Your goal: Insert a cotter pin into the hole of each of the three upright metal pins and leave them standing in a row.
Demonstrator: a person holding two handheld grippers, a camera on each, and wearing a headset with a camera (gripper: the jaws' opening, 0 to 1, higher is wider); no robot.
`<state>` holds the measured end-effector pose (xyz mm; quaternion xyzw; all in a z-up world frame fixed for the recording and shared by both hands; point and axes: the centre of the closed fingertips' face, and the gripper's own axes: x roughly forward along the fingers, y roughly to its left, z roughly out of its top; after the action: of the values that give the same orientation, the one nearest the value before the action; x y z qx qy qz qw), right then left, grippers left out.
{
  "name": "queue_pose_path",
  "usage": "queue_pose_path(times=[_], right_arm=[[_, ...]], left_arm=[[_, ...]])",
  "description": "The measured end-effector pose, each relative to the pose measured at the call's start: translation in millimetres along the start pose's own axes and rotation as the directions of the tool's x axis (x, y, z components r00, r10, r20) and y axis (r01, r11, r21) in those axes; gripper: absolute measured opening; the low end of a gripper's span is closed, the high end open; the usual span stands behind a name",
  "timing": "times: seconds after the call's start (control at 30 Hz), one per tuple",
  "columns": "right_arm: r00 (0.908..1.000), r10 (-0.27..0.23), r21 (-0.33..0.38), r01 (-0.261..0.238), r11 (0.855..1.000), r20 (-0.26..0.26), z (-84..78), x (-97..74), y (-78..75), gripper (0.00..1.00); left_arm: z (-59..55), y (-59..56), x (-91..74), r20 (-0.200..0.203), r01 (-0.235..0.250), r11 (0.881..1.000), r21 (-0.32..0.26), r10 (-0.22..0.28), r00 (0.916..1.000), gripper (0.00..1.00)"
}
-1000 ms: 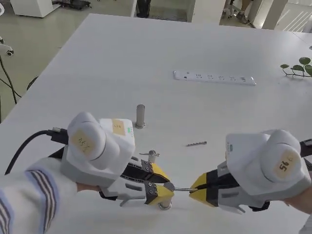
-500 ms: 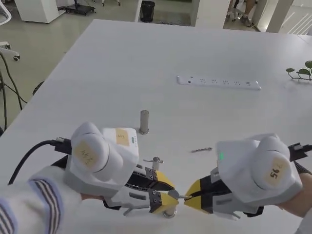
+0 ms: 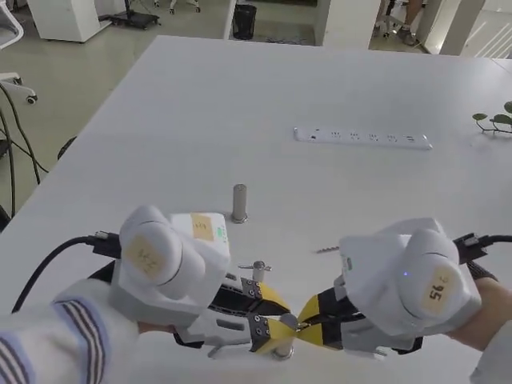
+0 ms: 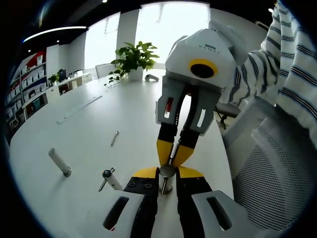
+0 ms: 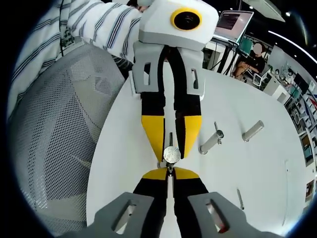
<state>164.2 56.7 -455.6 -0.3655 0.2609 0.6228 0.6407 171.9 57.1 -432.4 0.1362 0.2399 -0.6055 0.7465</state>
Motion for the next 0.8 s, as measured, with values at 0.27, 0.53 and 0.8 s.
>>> queue_pose_path(times=[0.27, 0.53, 0.8], right_arm=[[0.9984, -0.009, 0.052, 0.006, 0.999, 0.057, 1.0, -2.0, 0.5, 0.18], [0.9953, -0.024, 0.121, 0.013, 0.993, 0.094, -4.2, -1.6, 3.0, 0.23], [0.9894, -0.014, 0.174, -0.011, 0.985, 0.145, 2.4, 5.7, 5.1, 0.32]], left_arm=[[-2.7, -2.7, -1.7, 0.008, 0.007, 1.000, -0.015, -0.007, 0.9999, 0.13], [-13.4, -5.9, -17.8, 0.039, -0.013, 0.997, -0.069, 0.016, 0.9991, 0.54], [-28.8, -1.5, -43.2, 0.046, -0.078, 0.992, -0.102, 0.083, 0.9955, 0.89]])
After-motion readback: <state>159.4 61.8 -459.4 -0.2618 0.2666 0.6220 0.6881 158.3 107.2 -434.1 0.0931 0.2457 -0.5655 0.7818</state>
